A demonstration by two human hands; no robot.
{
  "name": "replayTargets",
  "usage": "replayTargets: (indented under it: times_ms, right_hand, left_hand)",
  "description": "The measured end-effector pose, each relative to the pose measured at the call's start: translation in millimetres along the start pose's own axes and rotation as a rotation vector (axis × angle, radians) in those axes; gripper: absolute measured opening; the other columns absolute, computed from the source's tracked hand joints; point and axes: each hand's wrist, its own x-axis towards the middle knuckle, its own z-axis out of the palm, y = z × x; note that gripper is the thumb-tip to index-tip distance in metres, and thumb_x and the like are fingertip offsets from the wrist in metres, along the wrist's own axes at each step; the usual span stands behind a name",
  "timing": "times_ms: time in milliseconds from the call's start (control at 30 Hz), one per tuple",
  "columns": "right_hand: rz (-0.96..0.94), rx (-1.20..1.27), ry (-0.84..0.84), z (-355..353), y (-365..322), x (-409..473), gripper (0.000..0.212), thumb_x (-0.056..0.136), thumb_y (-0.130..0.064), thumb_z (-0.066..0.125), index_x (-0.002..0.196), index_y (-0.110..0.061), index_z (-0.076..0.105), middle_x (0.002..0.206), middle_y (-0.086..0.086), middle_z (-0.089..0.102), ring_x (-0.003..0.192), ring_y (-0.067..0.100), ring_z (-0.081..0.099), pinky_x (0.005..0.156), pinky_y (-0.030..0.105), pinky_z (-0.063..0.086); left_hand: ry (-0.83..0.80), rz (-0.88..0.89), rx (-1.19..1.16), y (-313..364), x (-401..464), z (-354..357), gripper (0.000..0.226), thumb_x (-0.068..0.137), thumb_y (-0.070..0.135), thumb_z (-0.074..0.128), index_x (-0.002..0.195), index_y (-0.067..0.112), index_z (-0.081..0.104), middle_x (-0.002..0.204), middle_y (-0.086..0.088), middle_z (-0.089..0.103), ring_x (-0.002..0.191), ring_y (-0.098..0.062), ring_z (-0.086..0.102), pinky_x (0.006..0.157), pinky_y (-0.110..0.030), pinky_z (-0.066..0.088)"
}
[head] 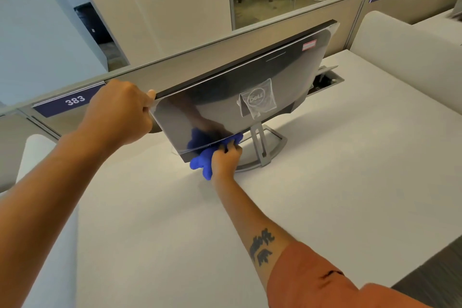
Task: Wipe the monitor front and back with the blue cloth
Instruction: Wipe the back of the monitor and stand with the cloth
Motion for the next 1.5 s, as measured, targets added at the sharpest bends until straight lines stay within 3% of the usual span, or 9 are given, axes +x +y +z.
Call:
replayTargets:
  times_ms: [167, 300, 367, 500, 600, 733, 967, 1300, 1500]
  right_hand:
    - [-0.176, -0.212, -0.208, -8.6, 28.3, -53.0, 0.029, 0.109, -0.004, 0.052, 0.137, 0.001, 0.054, 0.125, 0.011, 0.062, 0.109, 0.015, 0.065, 0.092, 0.010, 0.052]
    - [-0.005, -0.158, -0.154, -11.6, 9.2, -20.9, 0.023, 0.107, 0.002, 0.049, 0.128, 0.010, 0.054, 0.122, 0.026, 0.064, 0.115, 0.038, 0.066, 0.107, 0.042, 0.053]
    - [-0.018, -0.181, -0.151, -10.5, -2.1, -19.1, 0.023, 0.107, 0.002, 0.050, 0.129, 0.009, 0.053, 0.123, 0.026, 0.065, 0.116, 0.037, 0.066, 0.110, 0.044, 0.052]
    - [-0.193, -0.549, -0.361, -38.4, 8.1, -28.5, 0.014, 0.102, 0.002, 0.054, 0.111, 0.011, 0.061, 0.110, 0.021, 0.062, 0.094, 0.027, 0.062, 0.091, 0.040, 0.052]
    - [-0.107, -0.726, -0.365, -72.1, 4.9, -7.4, 0.024, 0.098, -0.022, 0.057, 0.103, 0.002, 0.059, 0.088, 0.009, 0.057, 0.075, 0.020, 0.058, 0.072, 0.039, 0.050]
    - [-0.402, -1.073, -0.234, -83.3, 0.3, 16.9, 0.034, 0.094, 0.001, 0.058, 0.127, -0.006, 0.063, 0.124, 0.010, 0.054, 0.106, 0.030, 0.063, 0.088, 0.039, 0.056]
    - [-0.579, -1.720, -0.508, -33.5, 2.4, 47.6, 0.054, 0.107, -0.012, 0.052, 0.159, -0.010, 0.036, 0.159, 0.018, 0.039, 0.144, 0.033, 0.045, 0.111, 0.042, 0.051]
    - [-0.678, -1.779, -0.669, -70.0, 21.1, 46.3, 0.055, 0.099, -0.008, 0.068, 0.151, -0.012, 0.047, 0.160, 0.009, 0.037, 0.134, 0.029, 0.052, 0.109, 0.042, 0.054]
    - [-0.680, -1.718, -0.631, -72.2, 23.3, 43.4, 0.066, 0.102, -0.010, 0.064, 0.159, -0.008, 0.031, 0.162, 0.016, 0.032, 0.135, 0.031, 0.054, 0.112, 0.041, 0.052]
  left_hand:
    - [-0.024, -0.011, 0.008, 1.5, -1.4, -0.9, 0.024, 0.097, 0.011, 0.057, 0.104, 0.004, 0.079, 0.057, -0.005, 0.059, 0.041, -0.018, 0.047, 0.049, -0.027, 0.042]
    - [-0.017, 0.005, -0.001, 0.4, 0.9, -1.4, 0.026, 0.098, 0.012, 0.055, 0.099, 0.005, 0.080, 0.051, -0.003, 0.056, 0.038, -0.019, 0.047, 0.046, -0.029, 0.047]
    - [-0.013, 0.004, 0.007, -0.1, 1.5, 0.4, 0.026, 0.098, 0.012, 0.055, 0.100, 0.005, 0.080, 0.052, -0.003, 0.056, 0.039, -0.019, 0.047, 0.045, -0.029, 0.048]
    - [-0.009, -0.022, -0.019, 0.1, -0.3, 0.8, 0.027, 0.097, 0.012, 0.054, 0.103, 0.005, 0.080, 0.052, -0.002, 0.056, 0.038, -0.015, 0.044, 0.045, -0.019, 0.033]
    - [-0.011, -0.021, -0.030, 1.6, -0.1, -1.2, 0.026, 0.096, 0.009, 0.055, 0.105, 0.004, 0.079, 0.048, 0.003, 0.049, 0.037, -0.013, 0.040, 0.046, -0.017, 0.026]
    - [-0.016, -0.025, -0.034, 4.7, -1.0, -4.5, 0.024, 0.094, 0.005, 0.057, 0.103, 0.003, 0.079, 0.046, 0.016, 0.034, 0.035, -0.009, 0.032, 0.045, -0.015, 0.020]
    - [-0.047, -0.031, -0.014, 4.5, -1.5, -3.2, 0.026, 0.095, 0.006, 0.055, 0.105, 0.002, 0.078, 0.045, 0.009, 0.040, 0.034, -0.012, 0.037, 0.045, -0.015, 0.024]
    - [-0.024, -0.055, -0.069, 4.0, -3.5, -2.2, 0.026, 0.093, 0.002, 0.057, 0.109, 0.003, 0.077, 0.050, 0.001, 0.050, 0.035, -0.011, 0.038, 0.045, -0.016, 0.027]
    - [-0.026, -0.066, -0.043, 3.5, -3.0, 1.2, 0.025, 0.096, 0.006, 0.056, 0.108, 0.004, 0.078, 0.054, -0.004, 0.056, 0.037, -0.014, 0.043, 0.047, -0.019, 0.031]
